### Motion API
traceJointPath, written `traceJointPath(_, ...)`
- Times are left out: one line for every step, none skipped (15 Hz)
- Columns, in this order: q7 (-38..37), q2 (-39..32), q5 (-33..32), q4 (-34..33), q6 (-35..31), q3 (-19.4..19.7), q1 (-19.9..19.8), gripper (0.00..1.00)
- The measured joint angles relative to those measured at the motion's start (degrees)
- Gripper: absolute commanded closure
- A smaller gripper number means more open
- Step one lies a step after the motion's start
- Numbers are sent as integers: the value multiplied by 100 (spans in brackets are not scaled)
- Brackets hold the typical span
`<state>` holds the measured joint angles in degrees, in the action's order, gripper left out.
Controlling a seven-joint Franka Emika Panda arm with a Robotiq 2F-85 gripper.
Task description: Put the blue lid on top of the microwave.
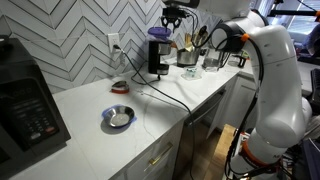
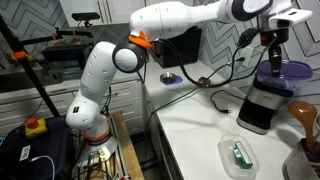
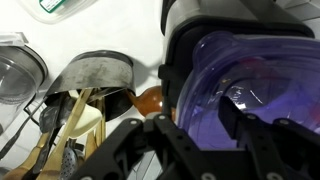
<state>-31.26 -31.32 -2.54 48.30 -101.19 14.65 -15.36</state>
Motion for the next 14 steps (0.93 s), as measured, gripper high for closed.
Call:
traceJointPath(-41, -46, 0, -53, 5, 0, -4, 59)
traceJointPath(-83, -89, 0, -104, 14, 0, -4, 64)
traceJointPath(-132, -139, 0, -165, 43, 0, -4, 80)
traceJointPath(-164, -183, 0, -210, 69, 0, -4, 87)
traceJointPath(-197, -223, 0, -253, 96, 0, -4, 95)
traceJointPath(-235, -261, -1, -310, 123, 4, -4, 99)
traceJointPath(-262, -289, -2, -363, 134, 14, -4, 100)
traceJointPath(-288, -304, -2, -404, 151, 24, -4, 100)
traceJointPath(-324, -312, -2, -426, 164, 30, -5, 98)
traceJointPath(-354, -313, -2, -442, 169, 38, -6, 98)
traceJointPath(-375, -313, -2, -464, 172, 52, -7, 98)
traceJointPath(-398, -306, -2, -489, 174, 77, -9, 98)
traceJointPath(-427, -286, -2, -510, 174, 108, -11, 98)
traceJointPath(-452, -262, -2, -539, 174, 139, -20, 98)
